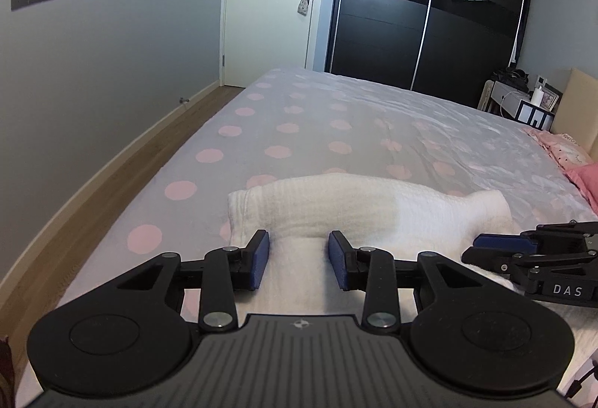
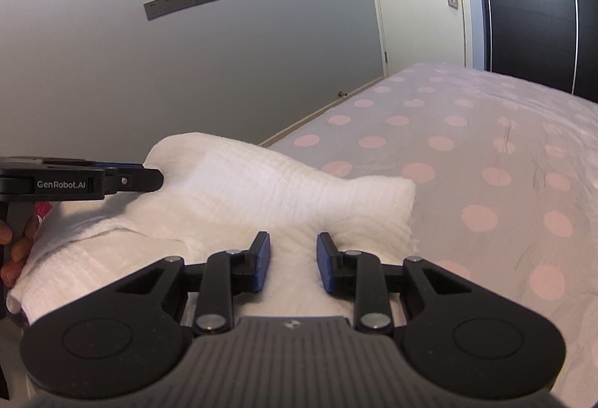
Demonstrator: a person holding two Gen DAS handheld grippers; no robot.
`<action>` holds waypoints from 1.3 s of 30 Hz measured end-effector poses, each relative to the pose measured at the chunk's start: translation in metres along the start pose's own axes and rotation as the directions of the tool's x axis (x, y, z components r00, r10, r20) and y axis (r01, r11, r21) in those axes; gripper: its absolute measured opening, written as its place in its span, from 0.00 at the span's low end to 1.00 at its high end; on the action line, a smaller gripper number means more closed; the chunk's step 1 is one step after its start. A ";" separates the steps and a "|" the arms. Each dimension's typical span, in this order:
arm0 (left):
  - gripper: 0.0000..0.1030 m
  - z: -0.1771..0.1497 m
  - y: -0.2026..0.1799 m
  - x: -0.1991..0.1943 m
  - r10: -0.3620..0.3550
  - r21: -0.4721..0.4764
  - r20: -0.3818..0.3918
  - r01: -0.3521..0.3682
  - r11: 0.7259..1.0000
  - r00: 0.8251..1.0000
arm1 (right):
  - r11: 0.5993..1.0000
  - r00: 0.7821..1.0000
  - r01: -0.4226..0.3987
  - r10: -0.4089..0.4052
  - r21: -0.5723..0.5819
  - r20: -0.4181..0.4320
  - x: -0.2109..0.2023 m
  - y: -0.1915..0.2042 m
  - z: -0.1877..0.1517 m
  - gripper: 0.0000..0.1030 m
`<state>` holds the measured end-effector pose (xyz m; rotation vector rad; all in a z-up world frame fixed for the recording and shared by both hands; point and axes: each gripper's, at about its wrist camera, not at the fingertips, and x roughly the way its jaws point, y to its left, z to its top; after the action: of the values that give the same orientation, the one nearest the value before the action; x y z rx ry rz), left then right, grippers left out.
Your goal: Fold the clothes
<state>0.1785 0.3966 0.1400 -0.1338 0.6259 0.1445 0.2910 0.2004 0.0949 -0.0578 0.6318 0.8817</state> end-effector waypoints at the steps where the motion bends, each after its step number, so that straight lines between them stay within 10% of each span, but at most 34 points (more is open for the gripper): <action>1: 0.43 0.002 -0.001 -0.005 -0.001 0.001 0.007 0.001 1.000 1.000 | 1.000 1.000 -0.004 0.004 0.000 0.007 -0.004 0.002 0.002 0.34; 16: 0.70 -0.015 -0.090 -0.103 -0.177 0.112 0.115 0.164 0.980 0.978 | 0.999 0.993 0.010 -0.004 -0.053 0.118 -0.145 0.007 -0.017 0.71; 30: 0.73 -0.044 -0.229 -0.145 -0.518 0.255 0.037 0.494 0.831 0.854 | 0.962 0.947 0.266 -0.247 -0.068 0.204 -0.312 0.002 -0.082 0.78; 39: 0.74 -0.064 -0.312 -0.160 -0.575 0.313 0.029 0.539 0.782 0.817 | 0.913 0.891 0.406 -0.383 -0.047 0.245 -0.392 -0.012 -0.132 0.79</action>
<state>0.0685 0.0646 0.2087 -0.0190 0.4534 -0.5188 0.0515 -0.1219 0.1952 -0.1640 0.3392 0.5109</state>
